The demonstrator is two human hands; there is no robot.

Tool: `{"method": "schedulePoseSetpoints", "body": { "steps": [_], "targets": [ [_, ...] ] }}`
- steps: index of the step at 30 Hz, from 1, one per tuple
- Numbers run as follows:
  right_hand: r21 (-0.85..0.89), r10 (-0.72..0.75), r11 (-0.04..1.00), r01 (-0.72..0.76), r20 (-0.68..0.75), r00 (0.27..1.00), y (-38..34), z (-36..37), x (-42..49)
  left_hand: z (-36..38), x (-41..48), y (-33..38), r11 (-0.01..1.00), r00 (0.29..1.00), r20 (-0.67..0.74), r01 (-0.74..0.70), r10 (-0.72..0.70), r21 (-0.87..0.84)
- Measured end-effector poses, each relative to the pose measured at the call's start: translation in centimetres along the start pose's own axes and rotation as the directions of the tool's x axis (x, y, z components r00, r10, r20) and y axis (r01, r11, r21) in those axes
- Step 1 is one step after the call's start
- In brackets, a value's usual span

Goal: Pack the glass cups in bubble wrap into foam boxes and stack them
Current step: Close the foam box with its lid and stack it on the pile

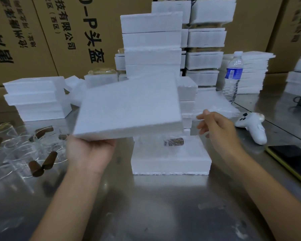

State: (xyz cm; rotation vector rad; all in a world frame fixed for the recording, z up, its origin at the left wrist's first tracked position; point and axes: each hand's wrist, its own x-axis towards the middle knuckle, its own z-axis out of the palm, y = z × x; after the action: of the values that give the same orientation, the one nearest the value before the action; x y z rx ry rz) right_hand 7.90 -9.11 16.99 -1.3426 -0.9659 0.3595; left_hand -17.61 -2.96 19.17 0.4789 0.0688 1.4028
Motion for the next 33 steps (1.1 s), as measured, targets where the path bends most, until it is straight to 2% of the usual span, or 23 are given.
{"method": "schedulePoseSetpoints", "body": {
  "steps": [2, 4, 6, 9, 13, 15, 18, 25, 33],
  "targets": [
    [0.149, 0.038, 0.988, -0.041, 0.021, 0.999, -0.7, -0.1, 0.0, 0.0, -0.4, -1.2, 0.993, 0.996, 0.02, 0.087, -0.089, 0.083],
    [0.274, 0.066, 0.957, -0.097, 0.119, 0.991, -1.3, -0.4, -0.1, -0.1, -0.6, -2.5, 0.979, 0.988, -0.038, 0.152, -0.148, 0.138],
    [0.328, 0.072, 0.934, -0.138, 0.206, 0.976, -1.6, -0.5, -0.2, -0.1, -0.6, -3.0, 0.967, 0.983, -0.083, 0.175, -0.162, 0.185],
    [0.341, 0.06, 0.93, -0.135, 0.221, 0.974, -1.5, -0.5, -0.6, -0.4, -1.0, -3.7, 0.91, 0.997, -0.05, 0.078, -0.063, 0.408],
    [0.276, 0.105, 0.949, -0.156, 0.19, 0.976, -1.3, -0.9, -0.6, -0.3, -1.6, -4.5, 0.671, 0.992, 0.083, -0.128, 0.099, 0.73],
    [0.287, 0.145, 0.939, -0.189, 0.168, 0.975, -1.1, -1.3, -0.3, -0.1, -2.0, -4.7, 0.57, 0.977, 0.15, -0.211, 0.152, 0.794],
    [0.296, 0.182, 0.928, -0.225, 0.166, 0.969, -1.1, -1.5, -0.2, -0.2, -2.3, -5.0, 0.51, 0.963, 0.208, -0.266, 0.169, 0.818],
    [0.228, 0.203, 0.947, -0.226, 0.12, 0.972, -0.9, -0.7, -0.8, -1.4, -1.4, -5.0, 0.503, 0.977, 0.131, -0.198, 0.166, 0.842],
    [0.13, 0.273, 0.949, -0.287, 0.119, 0.955, -0.4, -0.6, -0.8, -2.6, -0.2, -5.3, 0.56, 1.0, -0.022, 0.022, -0.006, 0.828]
  ]
}}
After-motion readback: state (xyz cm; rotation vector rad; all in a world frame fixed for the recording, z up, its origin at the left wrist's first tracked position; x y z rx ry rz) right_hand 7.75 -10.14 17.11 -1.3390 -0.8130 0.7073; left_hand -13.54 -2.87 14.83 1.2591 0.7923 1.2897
